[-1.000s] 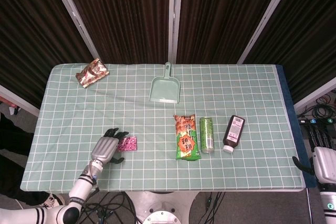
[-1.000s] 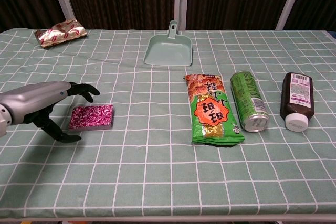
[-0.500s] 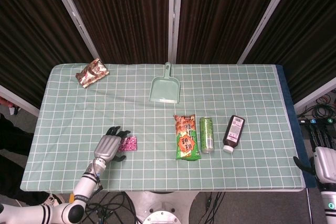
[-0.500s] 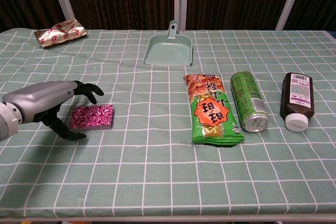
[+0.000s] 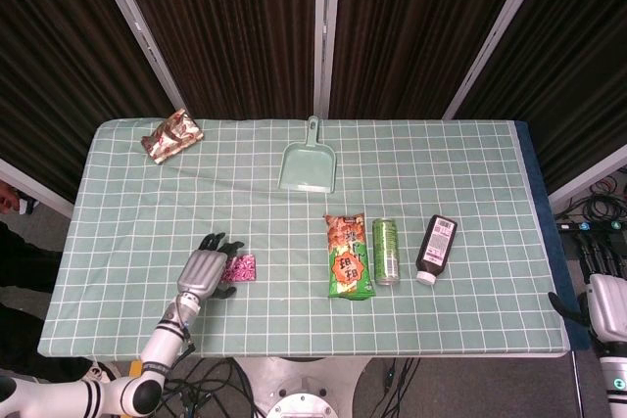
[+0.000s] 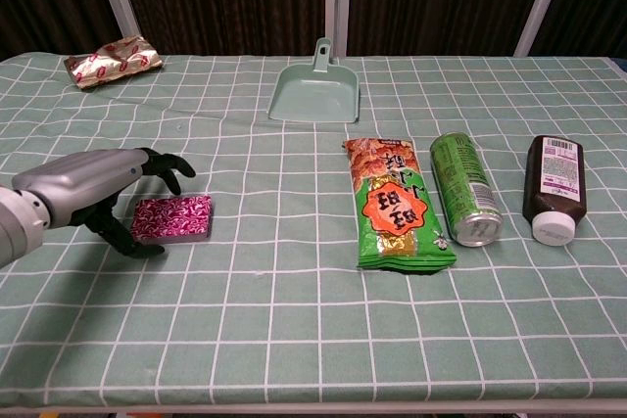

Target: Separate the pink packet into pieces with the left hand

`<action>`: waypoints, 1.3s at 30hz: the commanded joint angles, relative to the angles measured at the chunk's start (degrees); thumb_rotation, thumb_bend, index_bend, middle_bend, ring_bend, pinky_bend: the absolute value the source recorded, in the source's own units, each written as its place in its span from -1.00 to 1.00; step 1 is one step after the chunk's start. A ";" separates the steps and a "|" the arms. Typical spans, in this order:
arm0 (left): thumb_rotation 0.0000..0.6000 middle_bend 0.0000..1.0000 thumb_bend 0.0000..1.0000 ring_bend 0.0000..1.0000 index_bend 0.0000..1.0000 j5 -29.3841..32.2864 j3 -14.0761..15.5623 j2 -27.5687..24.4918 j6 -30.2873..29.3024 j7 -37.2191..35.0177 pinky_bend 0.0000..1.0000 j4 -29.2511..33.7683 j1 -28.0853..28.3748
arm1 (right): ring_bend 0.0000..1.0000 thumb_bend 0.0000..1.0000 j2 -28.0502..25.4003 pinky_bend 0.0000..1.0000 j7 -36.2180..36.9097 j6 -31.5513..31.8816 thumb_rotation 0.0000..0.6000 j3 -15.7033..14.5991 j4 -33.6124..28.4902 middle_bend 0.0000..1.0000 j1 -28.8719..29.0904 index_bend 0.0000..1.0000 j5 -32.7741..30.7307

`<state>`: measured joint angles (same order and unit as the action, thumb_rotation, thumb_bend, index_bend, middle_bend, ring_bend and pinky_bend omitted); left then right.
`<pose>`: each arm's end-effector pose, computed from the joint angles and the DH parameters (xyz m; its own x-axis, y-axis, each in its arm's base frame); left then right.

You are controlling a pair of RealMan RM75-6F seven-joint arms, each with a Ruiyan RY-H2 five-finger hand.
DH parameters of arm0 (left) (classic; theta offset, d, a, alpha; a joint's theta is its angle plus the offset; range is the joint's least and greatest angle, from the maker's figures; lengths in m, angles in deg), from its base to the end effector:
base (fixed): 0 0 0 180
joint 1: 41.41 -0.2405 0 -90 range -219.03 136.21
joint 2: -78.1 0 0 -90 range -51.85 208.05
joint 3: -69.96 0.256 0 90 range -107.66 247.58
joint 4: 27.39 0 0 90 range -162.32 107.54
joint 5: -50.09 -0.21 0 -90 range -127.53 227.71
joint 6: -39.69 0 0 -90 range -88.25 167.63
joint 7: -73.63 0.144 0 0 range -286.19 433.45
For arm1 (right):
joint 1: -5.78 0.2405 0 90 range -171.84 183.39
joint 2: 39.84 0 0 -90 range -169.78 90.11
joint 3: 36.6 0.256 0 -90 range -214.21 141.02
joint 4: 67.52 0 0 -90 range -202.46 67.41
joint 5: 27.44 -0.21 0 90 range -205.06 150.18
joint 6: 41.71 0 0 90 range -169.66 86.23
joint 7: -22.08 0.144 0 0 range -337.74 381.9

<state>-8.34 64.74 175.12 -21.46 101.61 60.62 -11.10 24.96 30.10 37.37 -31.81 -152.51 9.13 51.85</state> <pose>-0.1894 0.2639 -0.0641 0.3585 0.4117 0.8378 0.9330 -0.1881 -0.3068 -0.3586 -0.1793 0.1689 0.3486 -0.0554 0.9356 -0.9233 0.1512 0.3530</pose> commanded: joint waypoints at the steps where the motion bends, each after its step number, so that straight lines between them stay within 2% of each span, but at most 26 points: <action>1: 1.00 -0.50 -0.59 -0.94 -0.65 0.02 -0.07 0.09 -0.09 -0.15 -0.89 -0.15 0.04 | -1.00 -0.67 0.07 -1.00 -0.04 -0.09 1.00 -0.03 0.05 -0.99 0.01 -1.00 -0.06; 39: 1.00 -0.36 -0.57 -0.90 -0.59 0.32 -0.32 1.56 -0.65 -0.57 -0.89 -1.89 0.65 | -1.00 -0.67 0.29 -1.00 -0.02 -0.64 1.00 0.20 0.54 -0.99 -0.04 -1.00 -0.92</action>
<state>-8.03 64.42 176.67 -22.11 101.05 58.74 -10.45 25.25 30.08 36.71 -31.61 -151.97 9.09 50.93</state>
